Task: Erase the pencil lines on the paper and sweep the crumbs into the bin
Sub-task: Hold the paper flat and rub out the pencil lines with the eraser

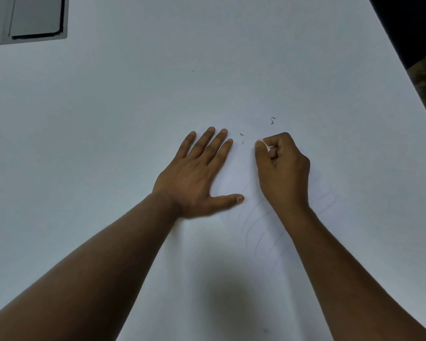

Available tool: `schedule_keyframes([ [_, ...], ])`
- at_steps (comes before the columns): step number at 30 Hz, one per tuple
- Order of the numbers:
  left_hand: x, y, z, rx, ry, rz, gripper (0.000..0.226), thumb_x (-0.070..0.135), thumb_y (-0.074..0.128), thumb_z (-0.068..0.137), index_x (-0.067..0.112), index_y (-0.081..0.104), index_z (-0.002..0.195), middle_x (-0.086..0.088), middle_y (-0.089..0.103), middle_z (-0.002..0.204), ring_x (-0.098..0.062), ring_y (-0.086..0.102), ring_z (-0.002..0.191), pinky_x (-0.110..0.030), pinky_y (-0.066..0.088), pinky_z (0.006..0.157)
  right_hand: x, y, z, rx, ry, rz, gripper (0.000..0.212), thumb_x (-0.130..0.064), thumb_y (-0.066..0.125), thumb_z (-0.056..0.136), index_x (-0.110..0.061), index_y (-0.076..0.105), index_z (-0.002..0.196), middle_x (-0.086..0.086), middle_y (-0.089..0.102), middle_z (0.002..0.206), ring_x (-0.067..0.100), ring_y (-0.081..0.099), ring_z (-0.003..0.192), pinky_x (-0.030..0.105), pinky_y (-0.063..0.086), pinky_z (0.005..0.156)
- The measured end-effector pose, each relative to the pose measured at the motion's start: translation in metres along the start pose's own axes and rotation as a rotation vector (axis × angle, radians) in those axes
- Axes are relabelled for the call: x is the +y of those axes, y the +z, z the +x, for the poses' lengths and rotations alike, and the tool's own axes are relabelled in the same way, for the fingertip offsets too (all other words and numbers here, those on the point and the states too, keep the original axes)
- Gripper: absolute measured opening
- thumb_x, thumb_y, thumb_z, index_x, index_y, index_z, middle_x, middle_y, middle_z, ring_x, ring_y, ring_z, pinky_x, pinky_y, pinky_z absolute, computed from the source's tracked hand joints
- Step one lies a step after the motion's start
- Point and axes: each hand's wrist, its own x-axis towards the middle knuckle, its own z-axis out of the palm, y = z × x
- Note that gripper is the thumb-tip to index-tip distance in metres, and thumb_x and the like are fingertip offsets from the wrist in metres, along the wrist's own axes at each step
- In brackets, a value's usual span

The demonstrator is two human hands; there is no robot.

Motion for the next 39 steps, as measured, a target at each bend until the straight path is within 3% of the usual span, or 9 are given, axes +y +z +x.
schedule_keyframes([
  [6,0.000,0.002,0.001,0.010,0.013,0.022,0.100,0.088,0.019,0.090,0.027,-0.003,0.166,-0.003,-0.015,0.173,-0.021,-0.020,0.158,-0.051,-0.002,0.129,-0.006,0.008,-0.015,-0.170,-0.201,-0.153,0.017,-0.029,0.061,0.095,-0.012,0.062,0.092,-0.007,0.053,0.060,0.015,0.053,0.055,0.026,0.043,0.055],
  [13,-0.002,0.003,0.003,0.009,0.004,0.027,0.100,0.086,0.021,0.090,0.024,0.004,0.166,-0.003,-0.010,0.173,-0.022,-0.016,0.159,-0.053,0.001,0.128,-0.009,0.018,-0.015,-0.081,-0.322,-0.385,0.013,-0.021,0.062,0.091,-0.011,0.058,0.084,-0.002,0.051,0.056,0.018,0.042,0.045,0.024,0.031,0.049],
  [19,0.001,0.001,-0.003,-0.034,0.001,0.005,0.103,0.089,0.021,0.089,0.023,0.003,0.166,-0.003,-0.012,0.173,-0.022,-0.018,0.158,-0.052,-0.003,0.128,0.018,-0.014,-0.008,0.040,-0.196,-0.430,0.016,-0.020,0.058,0.092,-0.010,0.052,0.080,0.007,0.054,0.059,0.032,0.052,0.050,0.027,0.033,0.051],
  [23,0.002,-0.002,0.002,-0.037,-0.009,0.026,0.103,0.089,0.018,0.088,0.025,-0.002,0.166,-0.003,-0.016,0.173,-0.021,-0.022,0.157,-0.051,-0.005,0.128,0.029,-0.026,0.002,0.016,-0.123,-0.352,0.019,-0.021,0.055,0.095,-0.009,0.051,0.080,0.004,0.051,0.057,0.026,0.049,0.050,0.033,0.044,0.051],
  [27,0.001,-0.001,0.001,-0.036,-0.009,0.017,0.102,0.089,0.017,0.089,0.025,-0.002,0.166,-0.003,-0.016,0.173,-0.021,-0.022,0.157,-0.051,-0.005,0.128,0.023,-0.026,-0.004,-0.034,-0.051,-0.230,0.018,-0.028,0.057,0.098,-0.010,0.059,0.098,-0.003,0.055,0.066,0.018,0.054,0.061,0.025,0.040,0.061],
  [31,0.000,0.000,0.002,-0.024,-0.001,0.017,0.102,0.089,0.016,0.089,0.025,-0.002,0.166,-0.003,-0.016,0.173,-0.022,-0.020,0.158,-0.052,-0.004,0.128,0.005,-0.017,-0.014,-0.105,-0.102,-0.232,0.019,-0.027,0.060,0.097,-0.009,0.060,0.105,-0.002,0.059,0.073,0.015,0.055,0.064,0.025,0.041,0.061],
  [39,0.000,0.003,0.003,-0.014,0.012,0.027,0.102,0.090,0.015,0.089,0.024,0.000,0.166,-0.005,-0.015,0.173,-0.024,-0.020,0.158,-0.054,-0.001,0.128,-0.006,0.002,-0.015,-0.132,-0.313,-0.430,0.017,-0.021,0.060,0.095,-0.010,0.053,0.085,-0.003,0.046,0.063,0.016,0.041,0.050,0.025,0.030,0.052],
])
